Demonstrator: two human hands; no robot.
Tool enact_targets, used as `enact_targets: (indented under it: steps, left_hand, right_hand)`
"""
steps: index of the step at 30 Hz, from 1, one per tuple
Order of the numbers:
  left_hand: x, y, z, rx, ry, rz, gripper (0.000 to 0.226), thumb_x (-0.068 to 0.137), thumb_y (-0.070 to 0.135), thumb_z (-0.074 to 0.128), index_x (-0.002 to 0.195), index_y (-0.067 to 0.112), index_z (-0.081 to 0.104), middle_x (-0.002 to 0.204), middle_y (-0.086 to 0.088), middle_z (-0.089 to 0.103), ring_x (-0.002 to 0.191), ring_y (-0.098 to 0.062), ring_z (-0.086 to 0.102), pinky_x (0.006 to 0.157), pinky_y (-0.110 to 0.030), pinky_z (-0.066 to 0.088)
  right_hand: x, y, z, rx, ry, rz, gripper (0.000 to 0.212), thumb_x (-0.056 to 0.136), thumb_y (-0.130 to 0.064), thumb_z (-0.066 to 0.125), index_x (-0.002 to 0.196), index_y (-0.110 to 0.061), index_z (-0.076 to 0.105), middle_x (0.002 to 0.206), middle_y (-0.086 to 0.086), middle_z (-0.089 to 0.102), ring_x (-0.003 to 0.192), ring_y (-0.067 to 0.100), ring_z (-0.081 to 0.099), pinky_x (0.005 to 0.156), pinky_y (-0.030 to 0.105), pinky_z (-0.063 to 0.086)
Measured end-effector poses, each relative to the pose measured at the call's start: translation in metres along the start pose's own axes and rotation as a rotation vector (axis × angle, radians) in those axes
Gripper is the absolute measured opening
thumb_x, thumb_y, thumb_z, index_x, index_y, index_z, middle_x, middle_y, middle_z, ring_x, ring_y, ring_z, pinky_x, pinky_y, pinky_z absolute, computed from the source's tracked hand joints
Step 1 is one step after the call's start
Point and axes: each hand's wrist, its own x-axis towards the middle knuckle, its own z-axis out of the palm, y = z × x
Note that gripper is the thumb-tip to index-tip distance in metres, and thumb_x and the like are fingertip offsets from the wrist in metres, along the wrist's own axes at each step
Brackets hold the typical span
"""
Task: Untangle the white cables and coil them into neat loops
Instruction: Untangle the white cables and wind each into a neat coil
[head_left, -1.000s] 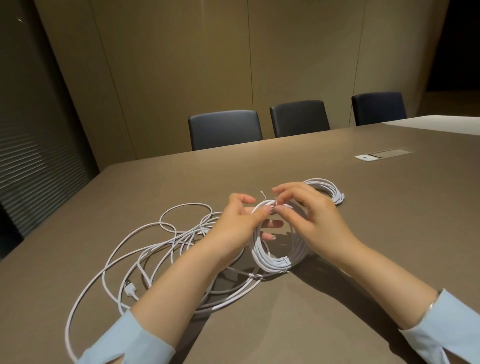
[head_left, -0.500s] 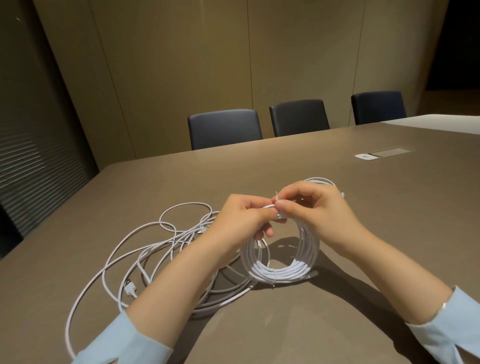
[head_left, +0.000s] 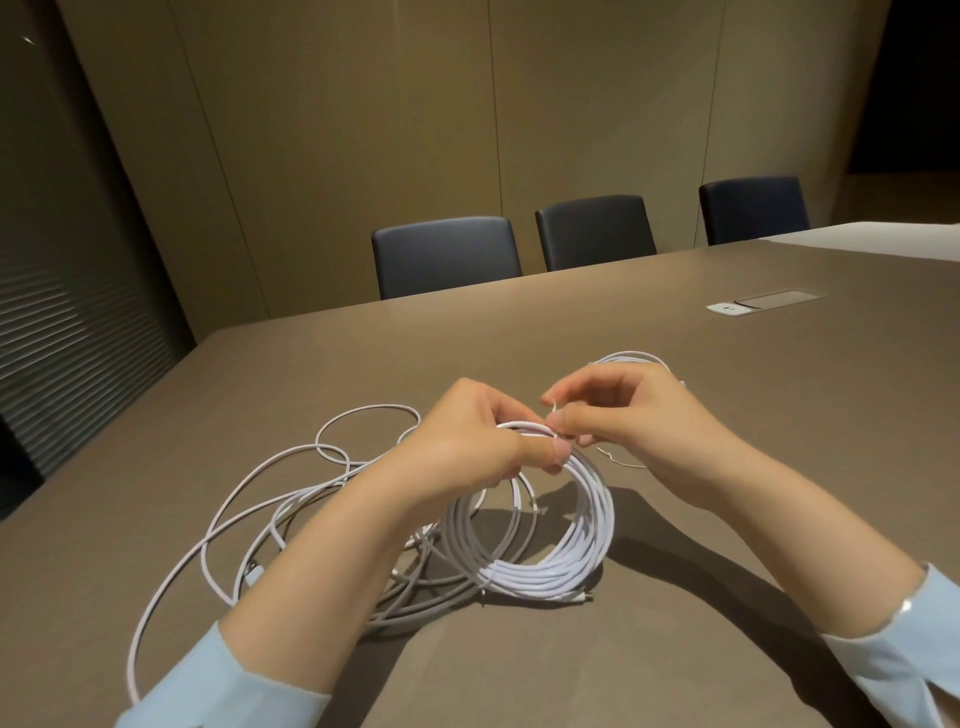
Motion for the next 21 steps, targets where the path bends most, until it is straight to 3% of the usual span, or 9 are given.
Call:
enact_targets:
  steps: [4,6,9,12,14,18,21]
  left_hand:
    - [-0.006,0.010,0.004,0.161,0.041,0.047,0.010,0.075,0.030,0.081,0.077,0.020,0.079,0.064,0.000,0.069,0.052,-0.008,0.049,0.053,-0.026,0.039]
    - [-0.006,0.012,0.008,0.254,0.106,0.100,0.015,0.074,0.035,0.082,0.081,0.023,0.076,0.073,0.001,0.072,0.063,-0.011,0.060,0.060,-0.030,0.047]
    - [-0.008,0.013,0.017,0.389,0.188,0.163,0.030,0.075,0.043,0.080,0.097,0.027,0.068,0.086,0.005,0.068,0.080,-0.014,0.063,0.068,-0.030,0.051]
    - [-0.011,0.016,0.021,0.296,0.213,0.217,0.041,0.075,0.040,0.080,0.105,0.032,0.054,0.082,0.002,0.066,0.075,-0.015,0.061,0.061,-0.029,0.046]
    - [-0.012,0.015,0.019,0.259,0.210,0.292,0.040,0.077,0.035,0.080,0.101,0.036,0.049,0.074,-0.005,0.065,0.065,-0.020,0.057,0.056,-0.035,0.045]
    - [-0.013,0.013,0.017,0.194,0.138,0.326,0.020,0.081,0.031,0.077,0.096,0.034,0.064,0.078,-0.006,0.069,0.069,-0.024,0.061,0.066,-0.045,0.054]
    - [-0.011,0.013,0.014,0.063,0.123,0.311,0.017,0.082,0.019,0.077,0.098,0.020,0.074,0.086,0.001,0.074,0.079,-0.012,0.069,0.072,-0.030,0.058]
  right_hand:
    - [-0.001,-0.007,-0.007,-0.013,-0.052,0.078,0.009,0.081,-0.002,0.070,0.083,-0.010,0.075,0.074,0.007,0.070,0.062,0.010,0.060,0.066,0.028,0.049]
    - [-0.001,-0.011,-0.012,0.003,-0.082,0.132,0.007,0.082,-0.002,0.068,0.083,-0.004,0.075,0.075,0.011,0.068,0.062,0.011,0.058,0.061,0.024,0.049]
    - [0.000,-0.013,-0.017,0.107,-0.059,0.242,0.009,0.082,0.000,0.066,0.078,-0.001,0.074,0.071,0.012,0.064,0.058,0.013,0.056,0.056,0.020,0.050]
    - [0.002,-0.012,-0.018,0.186,-0.027,0.339,0.014,0.083,0.002,0.061,0.073,-0.003,0.070,0.055,0.006,0.056,0.048,0.011,0.049,0.051,0.019,0.047]
    - [0.001,-0.011,-0.017,0.202,-0.035,0.385,0.019,0.086,0.001,0.058,0.073,-0.005,0.069,0.048,0.001,0.049,0.044,0.009,0.043,0.050,0.019,0.042]
    - [0.000,-0.011,-0.016,0.184,-0.102,0.410,0.041,0.092,-0.007,0.055,0.054,-0.018,0.067,0.046,-0.002,0.037,0.045,0.010,0.032,0.052,0.022,0.034]
    - [-0.001,-0.013,-0.018,0.117,-0.128,0.387,0.036,0.091,-0.010,0.057,0.056,-0.017,0.066,0.051,-0.002,0.043,0.050,0.011,0.036,0.058,0.026,0.033]
